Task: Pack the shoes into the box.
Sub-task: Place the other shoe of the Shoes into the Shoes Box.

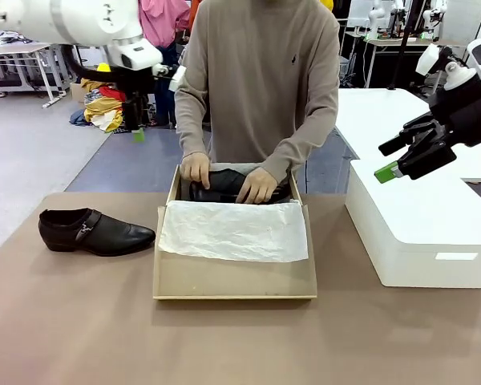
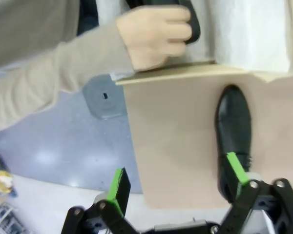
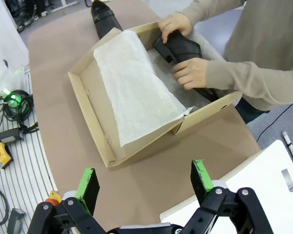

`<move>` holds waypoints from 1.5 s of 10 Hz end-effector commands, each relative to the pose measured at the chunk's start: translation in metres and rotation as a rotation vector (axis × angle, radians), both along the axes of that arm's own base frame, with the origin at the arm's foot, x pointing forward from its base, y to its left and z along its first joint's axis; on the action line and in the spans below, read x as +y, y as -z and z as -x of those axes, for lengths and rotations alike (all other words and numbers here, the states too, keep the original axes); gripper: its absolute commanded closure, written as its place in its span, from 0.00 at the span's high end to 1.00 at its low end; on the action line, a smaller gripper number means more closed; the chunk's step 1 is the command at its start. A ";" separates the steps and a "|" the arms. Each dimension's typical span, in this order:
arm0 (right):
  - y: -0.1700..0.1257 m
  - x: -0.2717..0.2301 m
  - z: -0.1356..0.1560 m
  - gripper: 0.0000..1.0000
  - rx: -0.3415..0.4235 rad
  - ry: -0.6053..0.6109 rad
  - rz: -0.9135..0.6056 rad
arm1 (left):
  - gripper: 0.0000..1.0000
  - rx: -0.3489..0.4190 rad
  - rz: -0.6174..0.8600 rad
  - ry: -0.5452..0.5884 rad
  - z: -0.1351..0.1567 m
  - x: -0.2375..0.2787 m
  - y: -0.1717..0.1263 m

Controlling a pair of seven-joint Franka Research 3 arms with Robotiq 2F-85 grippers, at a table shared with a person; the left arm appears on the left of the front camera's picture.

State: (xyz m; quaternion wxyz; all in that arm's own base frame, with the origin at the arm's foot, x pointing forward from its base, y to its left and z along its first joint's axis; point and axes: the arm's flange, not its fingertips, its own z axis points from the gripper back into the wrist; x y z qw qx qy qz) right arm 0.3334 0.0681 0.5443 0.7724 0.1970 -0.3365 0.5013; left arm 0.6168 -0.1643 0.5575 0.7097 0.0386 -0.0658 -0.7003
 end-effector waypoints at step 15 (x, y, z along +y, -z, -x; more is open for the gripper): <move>0.000 0.000 -0.002 1.00 -0.005 -0.013 -0.027 | 1.00 0.009 0.066 0.090 0.031 0.081 0.033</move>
